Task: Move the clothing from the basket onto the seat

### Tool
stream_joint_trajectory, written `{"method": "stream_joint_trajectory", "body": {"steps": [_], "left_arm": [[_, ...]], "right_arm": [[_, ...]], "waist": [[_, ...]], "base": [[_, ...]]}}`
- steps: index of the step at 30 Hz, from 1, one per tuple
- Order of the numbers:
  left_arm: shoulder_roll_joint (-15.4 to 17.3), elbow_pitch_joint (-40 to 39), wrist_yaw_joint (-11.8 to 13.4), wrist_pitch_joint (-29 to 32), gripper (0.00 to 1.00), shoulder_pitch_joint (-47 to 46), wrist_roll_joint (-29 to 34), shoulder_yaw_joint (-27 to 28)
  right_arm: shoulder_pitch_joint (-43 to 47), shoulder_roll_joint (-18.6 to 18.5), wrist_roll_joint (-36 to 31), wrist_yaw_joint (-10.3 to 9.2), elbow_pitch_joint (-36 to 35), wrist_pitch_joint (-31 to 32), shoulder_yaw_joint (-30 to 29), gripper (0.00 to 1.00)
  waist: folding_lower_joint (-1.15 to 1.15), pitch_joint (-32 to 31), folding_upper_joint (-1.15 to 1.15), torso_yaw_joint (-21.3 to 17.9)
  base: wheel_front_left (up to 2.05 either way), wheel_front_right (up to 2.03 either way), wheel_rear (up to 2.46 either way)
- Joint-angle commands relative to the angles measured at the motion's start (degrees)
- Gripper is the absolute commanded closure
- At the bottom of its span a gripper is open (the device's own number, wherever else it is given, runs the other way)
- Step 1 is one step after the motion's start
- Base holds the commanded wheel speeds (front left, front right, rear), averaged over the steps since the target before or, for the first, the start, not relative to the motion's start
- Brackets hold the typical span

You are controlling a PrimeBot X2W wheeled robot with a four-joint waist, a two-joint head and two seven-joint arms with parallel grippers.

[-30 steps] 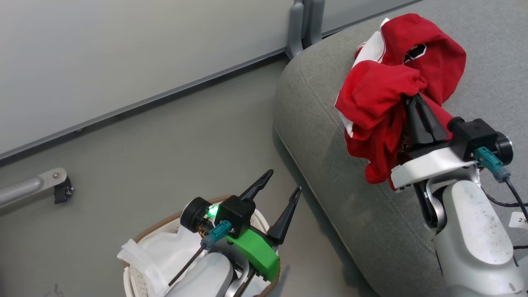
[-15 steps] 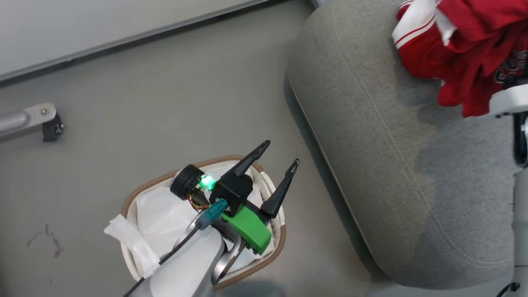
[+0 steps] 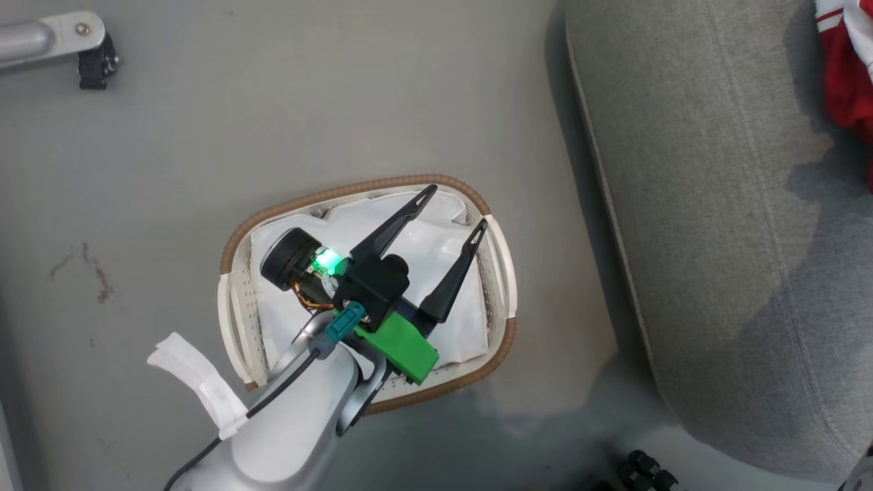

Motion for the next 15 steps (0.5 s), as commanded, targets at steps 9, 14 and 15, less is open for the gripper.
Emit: {"method": "stream_joint_trajectory", "body": {"steps": [9,14,15], "left_arm": [[0.14,0.48,-0.18,-0.04,0.0,-0.18,-0.06,0.81],[0.18,1.23,-0.18,-0.04,0.0,0.72,-0.73,1.02],[0.12,1.39,-0.18,-0.04,0.0,0.93,-0.85,1.03]], "right_arm": [[2.33,1.58,-0.21,-0.08,-0.05,0.0,-0.36,1.0],[3.52,1.7,0.53,-0.08,0.2,-0.01,0.48,0.0],[3.91,1.81,0.62,-0.08,-0.11,-0.01,0.75,0.0]], "waist": [[-0.01,1.31,0.0,0.99],[-0.01,-0.78,0.0,0.07],[-0.01,-1.31,0.0,-0.08]], "base": [[0.0,0.0,0.0],[0.0,0.0,0.0],[0.0,0.0,0.0]]}}
